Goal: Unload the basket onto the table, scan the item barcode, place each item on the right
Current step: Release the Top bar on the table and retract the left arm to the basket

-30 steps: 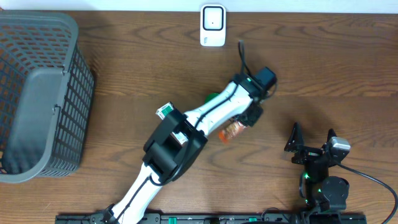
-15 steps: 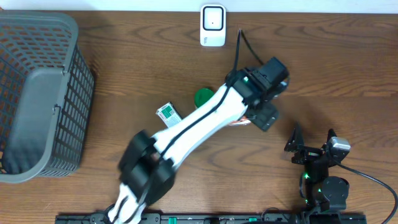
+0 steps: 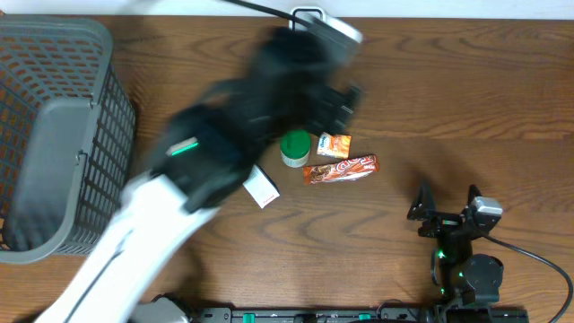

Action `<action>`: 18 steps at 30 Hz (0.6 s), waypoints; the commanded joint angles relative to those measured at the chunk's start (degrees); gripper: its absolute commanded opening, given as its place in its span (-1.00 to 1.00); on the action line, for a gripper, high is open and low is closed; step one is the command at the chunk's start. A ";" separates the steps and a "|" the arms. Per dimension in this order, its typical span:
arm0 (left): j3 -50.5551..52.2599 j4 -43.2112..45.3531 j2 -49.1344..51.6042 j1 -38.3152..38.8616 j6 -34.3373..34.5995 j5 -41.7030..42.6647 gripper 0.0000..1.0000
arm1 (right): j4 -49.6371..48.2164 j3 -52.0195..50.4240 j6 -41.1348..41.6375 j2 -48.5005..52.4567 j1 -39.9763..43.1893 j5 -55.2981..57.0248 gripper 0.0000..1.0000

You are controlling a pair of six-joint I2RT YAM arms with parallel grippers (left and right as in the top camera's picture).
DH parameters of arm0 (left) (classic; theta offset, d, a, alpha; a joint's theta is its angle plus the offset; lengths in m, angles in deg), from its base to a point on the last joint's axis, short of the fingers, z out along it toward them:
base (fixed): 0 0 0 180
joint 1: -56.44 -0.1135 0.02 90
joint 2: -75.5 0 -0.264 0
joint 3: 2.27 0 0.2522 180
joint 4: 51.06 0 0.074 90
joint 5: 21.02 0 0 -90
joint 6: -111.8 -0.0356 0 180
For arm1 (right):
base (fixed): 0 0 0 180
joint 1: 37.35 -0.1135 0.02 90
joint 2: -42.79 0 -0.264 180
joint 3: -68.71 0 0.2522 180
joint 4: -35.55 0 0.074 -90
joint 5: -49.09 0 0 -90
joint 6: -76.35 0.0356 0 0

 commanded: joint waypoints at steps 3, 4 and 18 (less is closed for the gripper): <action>-0.87 4.85 -11.67 -9.64 -0.37 -15.41 0.68 | -1.27 1.03 3.61 -0.04 0.52 -15.37 0.99; -0.87 5.31 -13.27 -11.87 -0.39 -16.96 0.68 | -0.26 2.27 4.22 0.39 0.52 -15.80 0.99; -0.55 -0.11 -28.39 -31.06 -2.29 -22.58 0.68 | 33.81 52.24 1.38 54.03 -4.85 -11.65 0.99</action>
